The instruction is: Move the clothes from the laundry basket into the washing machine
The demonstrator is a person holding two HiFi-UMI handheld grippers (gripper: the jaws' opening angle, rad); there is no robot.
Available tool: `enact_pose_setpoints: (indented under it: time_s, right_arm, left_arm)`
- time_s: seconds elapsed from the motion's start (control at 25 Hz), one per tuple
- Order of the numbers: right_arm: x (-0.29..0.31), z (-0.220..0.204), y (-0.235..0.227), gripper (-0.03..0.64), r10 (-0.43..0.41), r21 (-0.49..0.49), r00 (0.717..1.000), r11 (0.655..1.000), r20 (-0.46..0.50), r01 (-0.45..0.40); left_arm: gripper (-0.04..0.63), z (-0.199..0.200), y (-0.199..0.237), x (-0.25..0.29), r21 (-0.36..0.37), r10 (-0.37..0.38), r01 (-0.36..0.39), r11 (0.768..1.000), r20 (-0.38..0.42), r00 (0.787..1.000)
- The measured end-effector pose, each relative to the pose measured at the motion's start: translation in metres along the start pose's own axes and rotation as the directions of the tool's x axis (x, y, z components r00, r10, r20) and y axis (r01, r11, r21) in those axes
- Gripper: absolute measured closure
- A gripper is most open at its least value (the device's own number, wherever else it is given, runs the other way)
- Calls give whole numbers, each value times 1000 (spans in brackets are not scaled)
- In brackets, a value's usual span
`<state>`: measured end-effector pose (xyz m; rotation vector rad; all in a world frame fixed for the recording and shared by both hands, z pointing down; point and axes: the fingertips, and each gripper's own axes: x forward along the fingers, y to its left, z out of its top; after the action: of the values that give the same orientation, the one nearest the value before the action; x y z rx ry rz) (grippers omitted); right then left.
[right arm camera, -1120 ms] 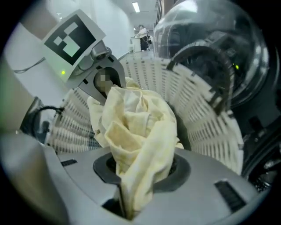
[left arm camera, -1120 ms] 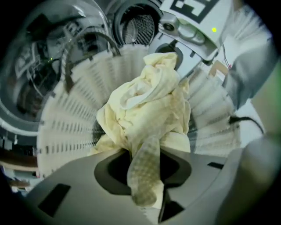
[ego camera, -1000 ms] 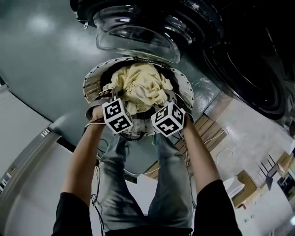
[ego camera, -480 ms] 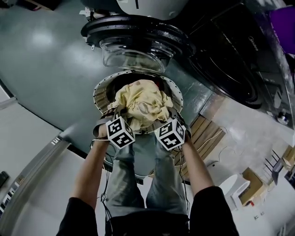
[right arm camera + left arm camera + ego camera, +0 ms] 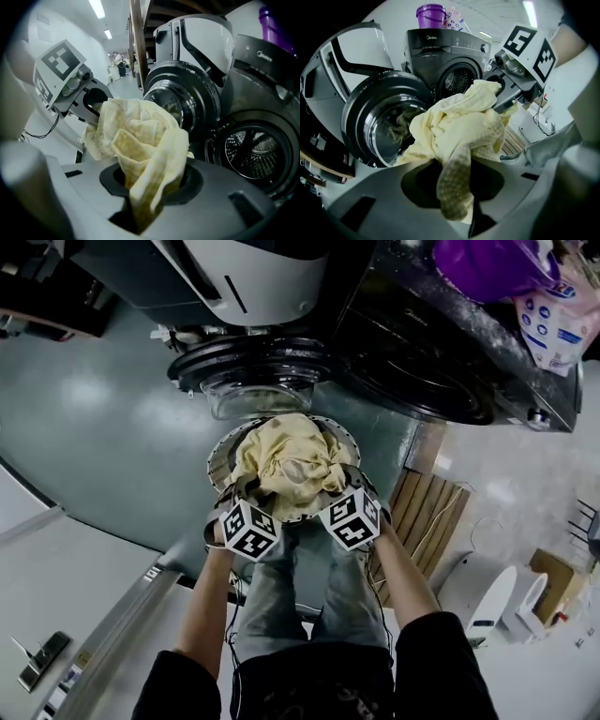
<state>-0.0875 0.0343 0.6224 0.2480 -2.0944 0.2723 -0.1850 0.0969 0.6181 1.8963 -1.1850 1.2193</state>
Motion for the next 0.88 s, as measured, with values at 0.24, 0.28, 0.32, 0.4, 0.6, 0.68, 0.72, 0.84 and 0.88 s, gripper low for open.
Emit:
enact_pose_setpoints:
  time_s: [0.24,0.28,0.32,0.4,0.6,0.68,0.72,0.84,0.88]
  right_arm:
    - [-50,20,-17,482,-115,86,991,990,74,109]
    - [-58,21,-20,483,-138,104,987,986,87,129]
    - [-66,22,-22,483,-162,125,982,981,98,150]
    - [-84,18,-29,483,-211,167,971,967,110,191]
    - [-125,2,-43,483,-306,236,947,932,102,276]
    - [-141,-6,-50,483,-345,253,934,915,91,313]
    - [-149,-11,-54,483,-364,263,928,906,85,331]
    - [-173,-27,-70,483,-412,298,908,878,75,374]
    - [-181,-33,-76,483,-423,309,903,871,73,383]
  left_arm:
    - [457,47,4,-34,104,7,-14,994,64,998]
    - [457,56,5,-39,134,9,-19,991,76,997]
    - [457,65,4,-44,162,8,-23,987,90,996]
    - [457,84,-1,-50,207,-4,-20,978,117,993]
    - [457,122,-24,-59,294,-54,4,956,161,985]
    - [459,138,-35,-61,335,-74,13,942,172,982]
    - [459,146,-42,-62,353,-83,15,935,176,981]
    - [459,173,-62,-59,394,-106,23,919,189,976]
    - [459,182,-69,-58,408,-113,25,913,192,975]
